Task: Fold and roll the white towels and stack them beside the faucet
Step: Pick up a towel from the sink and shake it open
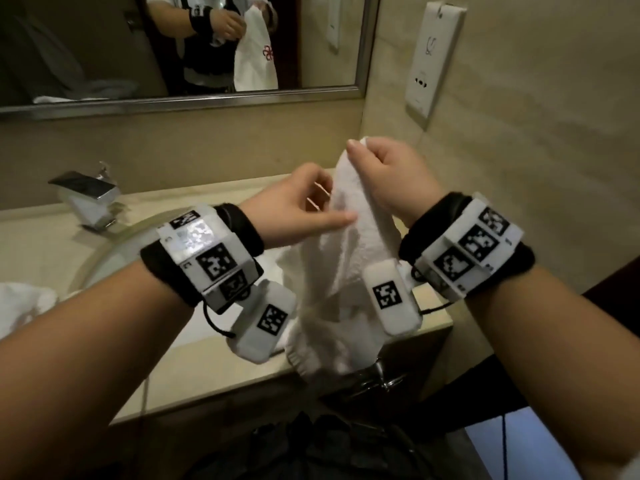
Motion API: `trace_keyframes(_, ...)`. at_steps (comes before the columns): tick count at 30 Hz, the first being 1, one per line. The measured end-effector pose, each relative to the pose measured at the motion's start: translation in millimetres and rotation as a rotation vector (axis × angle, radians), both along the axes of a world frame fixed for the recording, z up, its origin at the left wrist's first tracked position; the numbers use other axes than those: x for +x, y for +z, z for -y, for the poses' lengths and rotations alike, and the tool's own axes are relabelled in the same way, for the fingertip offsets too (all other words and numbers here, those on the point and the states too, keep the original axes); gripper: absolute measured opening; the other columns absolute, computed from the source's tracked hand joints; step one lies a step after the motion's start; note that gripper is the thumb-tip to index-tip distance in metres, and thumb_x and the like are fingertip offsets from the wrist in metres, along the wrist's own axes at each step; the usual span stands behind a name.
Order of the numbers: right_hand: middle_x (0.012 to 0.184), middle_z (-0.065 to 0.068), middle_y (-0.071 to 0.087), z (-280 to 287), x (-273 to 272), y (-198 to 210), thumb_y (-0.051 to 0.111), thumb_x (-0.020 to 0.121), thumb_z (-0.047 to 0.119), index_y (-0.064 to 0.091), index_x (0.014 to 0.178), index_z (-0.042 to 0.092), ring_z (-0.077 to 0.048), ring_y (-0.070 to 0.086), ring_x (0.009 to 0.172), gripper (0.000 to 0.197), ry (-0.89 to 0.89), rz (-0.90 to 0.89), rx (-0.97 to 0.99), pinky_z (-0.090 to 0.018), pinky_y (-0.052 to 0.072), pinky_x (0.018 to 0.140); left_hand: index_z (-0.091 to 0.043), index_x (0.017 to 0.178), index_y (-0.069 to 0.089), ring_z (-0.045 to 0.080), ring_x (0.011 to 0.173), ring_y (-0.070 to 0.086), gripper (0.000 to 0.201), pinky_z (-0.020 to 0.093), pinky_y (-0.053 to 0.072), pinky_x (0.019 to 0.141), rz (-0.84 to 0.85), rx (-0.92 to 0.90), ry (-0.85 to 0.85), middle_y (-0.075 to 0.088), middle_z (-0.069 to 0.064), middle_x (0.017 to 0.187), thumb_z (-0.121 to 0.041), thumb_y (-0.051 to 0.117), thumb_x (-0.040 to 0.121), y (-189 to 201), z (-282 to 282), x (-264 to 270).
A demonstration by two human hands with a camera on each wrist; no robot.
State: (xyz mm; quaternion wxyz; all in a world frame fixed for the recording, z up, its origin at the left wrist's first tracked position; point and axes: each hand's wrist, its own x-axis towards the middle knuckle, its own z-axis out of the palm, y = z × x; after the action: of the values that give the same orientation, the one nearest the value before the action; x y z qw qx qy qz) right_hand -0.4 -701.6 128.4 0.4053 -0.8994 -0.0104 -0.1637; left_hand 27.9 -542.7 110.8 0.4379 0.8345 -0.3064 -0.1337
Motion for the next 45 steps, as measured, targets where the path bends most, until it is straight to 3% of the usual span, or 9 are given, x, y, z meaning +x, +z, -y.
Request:
trace_keyframes(4, 0.07, -0.004, 0.055, -5, 1, 14, 0.043, 0.094, 0.024, 0.06, 0.073, 0.011, -0.017, 0.05, 0.068, 0.03, 0.141, -0.05, 0.056, -0.034, 0.041, 0.07, -0.015, 0.124, 0.045, 0.014, 0.097, 0.059, 0.051, 0.026, 0.05, 0.085, 0.152, 0.002, 0.133, 0.059, -0.006, 0.107, -0.034, 0.064, 0.082, -7, 11, -4)
trace_keyframes(12, 0.076, 0.008, 0.047, 9, 5, -51, 0.06, 0.083, 0.023, 0.038, 0.096, 0.018, -0.005, 0.047, 0.065, 0.027, -0.101, -0.086, 0.167, -0.008, 0.04, 0.055, -0.021, 0.085, 0.053, 0.022, 0.09, 0.052, 0.027, 0.041, 0.042, 0.092, -0.217, -0.332, 0.121, 0.055, 0.008, 0.092, 0.002, 0.04, 0.092, 18, 10, 9)
trace_keyframes(15, 0.08, 0.002, 0.051, 6, 13, -82, 0.06, 0.082, 0.021, 0.034, 0.108, 0.011, -0.017, 0.054, 0.078, 0.039, -0.155, -0.272, 0.125, -0.029, 0.045, 0.066, -0.022, 0.088, 0.053, 0.014, 0.077, 0.06, 0.006, 0.03, 0.051, 0.075, -0.255, -0.309, 0.065, 0.059, -0.001, 0.086, -0.019, 0.058, 0.086, 23, 14, 6)
trace_keyframes(21, 0.083, -0.017, 0.061, 54, 8, -109, 0.049, 0.084, 0.015, 0.058, 0.081, 0.004, -0.031, 0.056, 0.079, 0.014, -0.155, -0.529, -0.384, -0.028, 0.037, 0.063, -0.009, 0.104, 0.04, 0.022, 0.072, 0.043, 0.036, 0.027, 0.025, 0.053, 0.483, 0.368, 0.285, 0.046, 0.002, 0.08, -0.013, 0.063, 0.076, 11, -2, 27)
trace_keyframes(24, 0.067, -0.012, 0.052, 78, 8, -118, 0.051, 0.085, 0.015, 0.05, 0.062, 0.007, -0.027, 0.052, 0.074, 0.025, -0.203, -0.689, -0.449, -0.028, 0.037, 0.06, -0.006, 0.107, 0.038, 0.024, 0.075, 0.042, 0.033, 0.029, 0.028, 0.063, 0.458, 0.343, 0.36, 0.044, 0.011, 0.087, -0.009, 0.055, 0.079, 2, -23, 41)
trace_keyframes(26, 0.085, -0.018, 0.061, 85, 14, -119, 0.047, 0.089, 0.014, 0.061, 0.083, 0.0, -0.03, 0.058, 0.083, 0.021, -0.216, -0.735, -0.453, -0.032, 0.044, 0.07, -0.011, 0.101, 0.036, 0.025, 0.075, 0.043, 0.027, 0.03, 0.029, 0.064, 0.431, 0.341, 0.354, 0.045, 0.011, 0.087, -0.007, 0.052, 0.079, -1, -35, 50)
trace_keyframes(33, 0.109, -0.022, 0.063, 103, 46, -18, 0.035, 0.092, 0.009, 0.058, 0.111, 0.012, -0.039, 0.063, 0.093, 0.03, -0.535, -0.167, -0.083, -0.044, 0.052, 0.085, 0.0, 0.088, 0.057, 0.039, 0.087, 0.053, 0.012, 0.038, 0.037, 0.069, 0.582, 0.455, 0.49, 0.058, 0.028, 0.094, 0.001, 0.048, 0.081, 5, -98, 91)
trace_keyframes(39, 0.117, -0.02, 0.057, 82, 75, 91, 0.033, 0.09, 0.017, 0.056, 0.112, 0.005, -0.032, 0.051, 0.11, 0.034, -0.566, 0.536, -0.25, -0.033, 0.033, 0.09, -0.027, 0.095, 0.05, 0.02, 0.083, 0.053, 0.021, 0.029, 0.039, 0.071, 0.473, -0.091, 0.715, 0.054, 0.005, 0.091, -0.009, 0.053, 0.084, 33, -140, 125)
trace_keyframes(45, 0.114, -0.027, 0.054, 77, 149, 81, 0.038, 0.089, 0.013, 0.059, 0.106, 0.002, -0.038, 0.048, 0.107, 0.029, -0.469, 0.496, -0.445, -0.039, 0.031, 0.09, -0.032, 0.077, 0.058, 0.013, 0.058, 0.049, 0.02, 0.02, 0.042, 0.049, 0.125, -0.362, 0.692, 0.055, 0.003, 0.075, -0.015, 0.053, 0.086, 15, -157, 195)
